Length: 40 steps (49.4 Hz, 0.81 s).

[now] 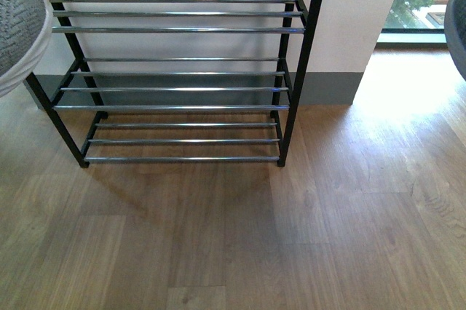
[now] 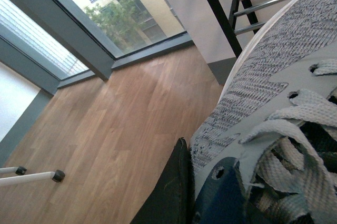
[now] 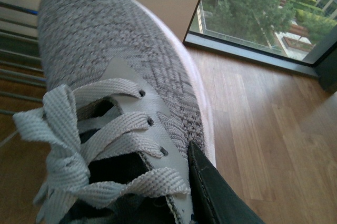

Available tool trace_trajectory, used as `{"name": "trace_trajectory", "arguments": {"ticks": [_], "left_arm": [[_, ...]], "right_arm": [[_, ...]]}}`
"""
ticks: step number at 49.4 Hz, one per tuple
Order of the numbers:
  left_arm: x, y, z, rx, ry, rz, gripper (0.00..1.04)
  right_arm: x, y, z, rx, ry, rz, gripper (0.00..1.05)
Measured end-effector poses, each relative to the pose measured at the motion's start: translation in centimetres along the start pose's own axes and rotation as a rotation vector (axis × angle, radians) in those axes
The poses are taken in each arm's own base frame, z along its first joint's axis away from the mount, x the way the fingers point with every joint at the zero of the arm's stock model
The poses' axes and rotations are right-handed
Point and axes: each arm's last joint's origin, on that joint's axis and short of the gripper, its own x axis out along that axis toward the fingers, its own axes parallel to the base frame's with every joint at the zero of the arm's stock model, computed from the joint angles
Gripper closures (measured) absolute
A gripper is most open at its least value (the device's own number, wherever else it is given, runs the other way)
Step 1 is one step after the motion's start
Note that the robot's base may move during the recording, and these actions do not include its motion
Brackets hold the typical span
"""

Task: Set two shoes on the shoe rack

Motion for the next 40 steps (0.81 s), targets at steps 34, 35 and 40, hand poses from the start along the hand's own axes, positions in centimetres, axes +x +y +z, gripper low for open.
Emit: {"name": "trace_trajectory", "arguments": {"ticks": [34, 35, 40], "left_arm": [[0.01, 0.01, -0.02, 0.002, 0.003, 0.006, 1.03], [0.02, 0.01, -0.02, 0.001, 0.004, 0.007, 1.03], [0.06, 0.09, -0.09, 0.002, 0.011, 0.019, 1.03]], "right_arm": [[0.02, -0.01, -0.06, 0.001, 0.004, 0.000, 1.03], [0.02, 0.00, -0.06, 0.001, 0.003, 0.002, 1.03], [0.01, 0.11, 0.00, 0.000, -0.005, 0.022, 1.03]]}}
